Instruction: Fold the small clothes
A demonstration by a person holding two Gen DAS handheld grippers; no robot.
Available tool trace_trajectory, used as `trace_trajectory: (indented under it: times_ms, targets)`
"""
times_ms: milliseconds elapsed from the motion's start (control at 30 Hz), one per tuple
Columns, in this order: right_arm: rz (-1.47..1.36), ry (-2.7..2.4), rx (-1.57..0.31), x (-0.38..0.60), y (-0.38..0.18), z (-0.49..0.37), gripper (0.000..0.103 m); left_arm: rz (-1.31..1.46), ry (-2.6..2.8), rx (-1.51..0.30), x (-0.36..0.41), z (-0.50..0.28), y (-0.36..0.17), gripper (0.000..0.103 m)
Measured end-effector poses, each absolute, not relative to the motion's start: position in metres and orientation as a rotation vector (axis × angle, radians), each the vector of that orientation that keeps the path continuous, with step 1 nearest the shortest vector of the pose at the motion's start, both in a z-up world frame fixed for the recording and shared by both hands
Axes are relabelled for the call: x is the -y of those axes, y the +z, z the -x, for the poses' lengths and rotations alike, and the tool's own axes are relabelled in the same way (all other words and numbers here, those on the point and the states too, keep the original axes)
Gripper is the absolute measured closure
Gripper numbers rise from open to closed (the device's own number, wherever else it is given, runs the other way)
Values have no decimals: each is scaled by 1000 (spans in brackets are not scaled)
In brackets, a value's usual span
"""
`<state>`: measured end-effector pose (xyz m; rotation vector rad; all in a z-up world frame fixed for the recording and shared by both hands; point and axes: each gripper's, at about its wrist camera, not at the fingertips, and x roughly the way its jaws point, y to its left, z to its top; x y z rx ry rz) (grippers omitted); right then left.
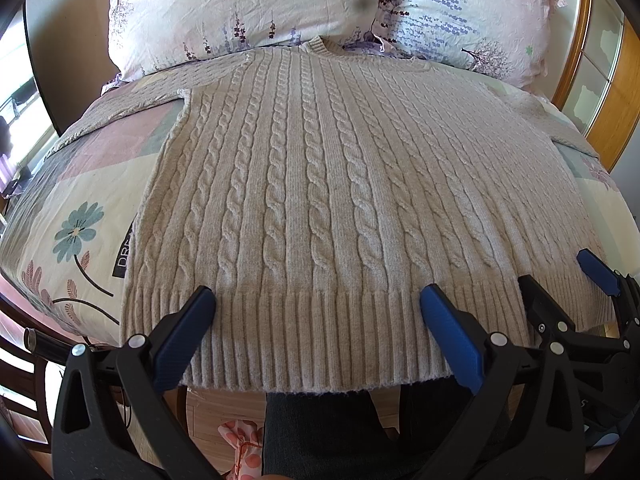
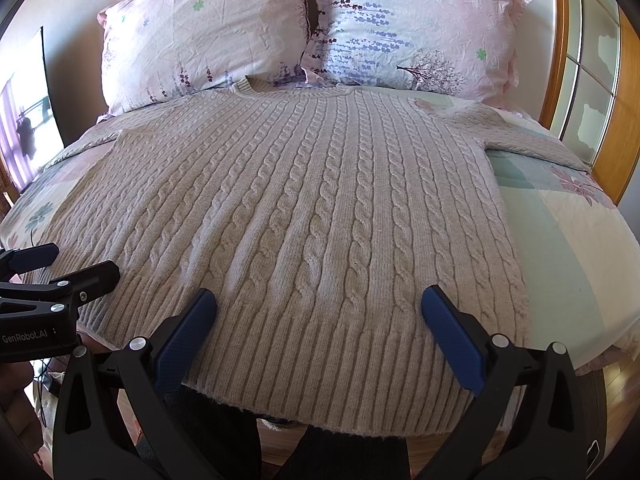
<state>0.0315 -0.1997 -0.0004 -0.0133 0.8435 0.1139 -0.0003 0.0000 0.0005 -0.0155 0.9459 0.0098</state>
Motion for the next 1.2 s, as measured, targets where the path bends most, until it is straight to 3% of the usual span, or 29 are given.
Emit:
trace_trajectory:
  times_ms: [1200]
  targets:
    - [36,179,-795,212,-1,-31,1,11,7,-942,-3,-6,2,2]
